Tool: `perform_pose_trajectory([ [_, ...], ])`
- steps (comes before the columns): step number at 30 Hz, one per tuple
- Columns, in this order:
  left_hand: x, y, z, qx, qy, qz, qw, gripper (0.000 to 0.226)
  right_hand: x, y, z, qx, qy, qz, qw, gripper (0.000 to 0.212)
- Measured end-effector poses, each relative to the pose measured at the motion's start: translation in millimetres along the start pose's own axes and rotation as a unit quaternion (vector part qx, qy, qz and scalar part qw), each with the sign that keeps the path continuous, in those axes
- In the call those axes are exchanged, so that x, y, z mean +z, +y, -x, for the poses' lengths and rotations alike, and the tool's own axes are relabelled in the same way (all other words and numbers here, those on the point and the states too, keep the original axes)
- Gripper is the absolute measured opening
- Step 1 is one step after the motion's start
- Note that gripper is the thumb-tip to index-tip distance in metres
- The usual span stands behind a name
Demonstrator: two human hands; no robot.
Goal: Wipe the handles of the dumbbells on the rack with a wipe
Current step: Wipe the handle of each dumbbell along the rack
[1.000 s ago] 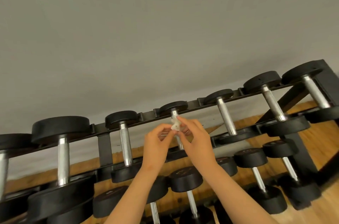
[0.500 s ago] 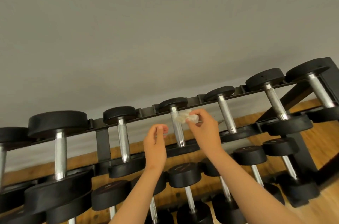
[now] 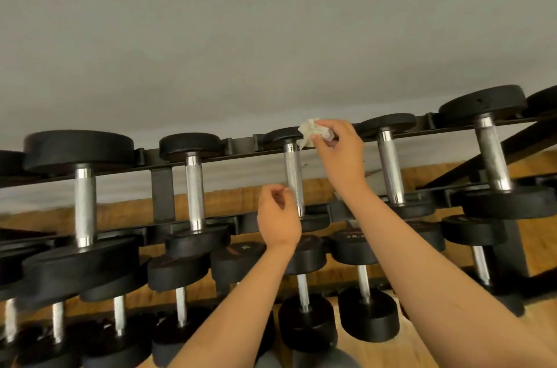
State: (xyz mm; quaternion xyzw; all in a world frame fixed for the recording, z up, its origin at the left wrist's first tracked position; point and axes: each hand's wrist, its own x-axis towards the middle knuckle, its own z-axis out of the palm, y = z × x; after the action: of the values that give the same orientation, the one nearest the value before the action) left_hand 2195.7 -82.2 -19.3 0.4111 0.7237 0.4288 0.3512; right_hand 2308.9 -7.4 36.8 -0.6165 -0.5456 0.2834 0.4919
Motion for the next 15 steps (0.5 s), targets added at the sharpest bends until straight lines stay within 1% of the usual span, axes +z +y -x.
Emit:
perform_pose_trajectory([
  [3,0.9,-2.6,-1.7,0.013,-0.003,-0.014,1.0,0.005,11.3,5.3,-6.3,-0.021,-0.016,0.025,0.999,0.019],
  [7,0.5,-1.2,-0.7,0.024,-0.002,-0.028,0.999,0.007,12.8,8.7,-25.0,-0.022,-0.022,0.039,0.999,0.016],
  [15,0.2,1.3,-0.7,0.027,0.001,-0.04,0.999,0.009,10.5,17.8,-22.6,-0.016,-0.044,0.008,0.999,0.016],
])
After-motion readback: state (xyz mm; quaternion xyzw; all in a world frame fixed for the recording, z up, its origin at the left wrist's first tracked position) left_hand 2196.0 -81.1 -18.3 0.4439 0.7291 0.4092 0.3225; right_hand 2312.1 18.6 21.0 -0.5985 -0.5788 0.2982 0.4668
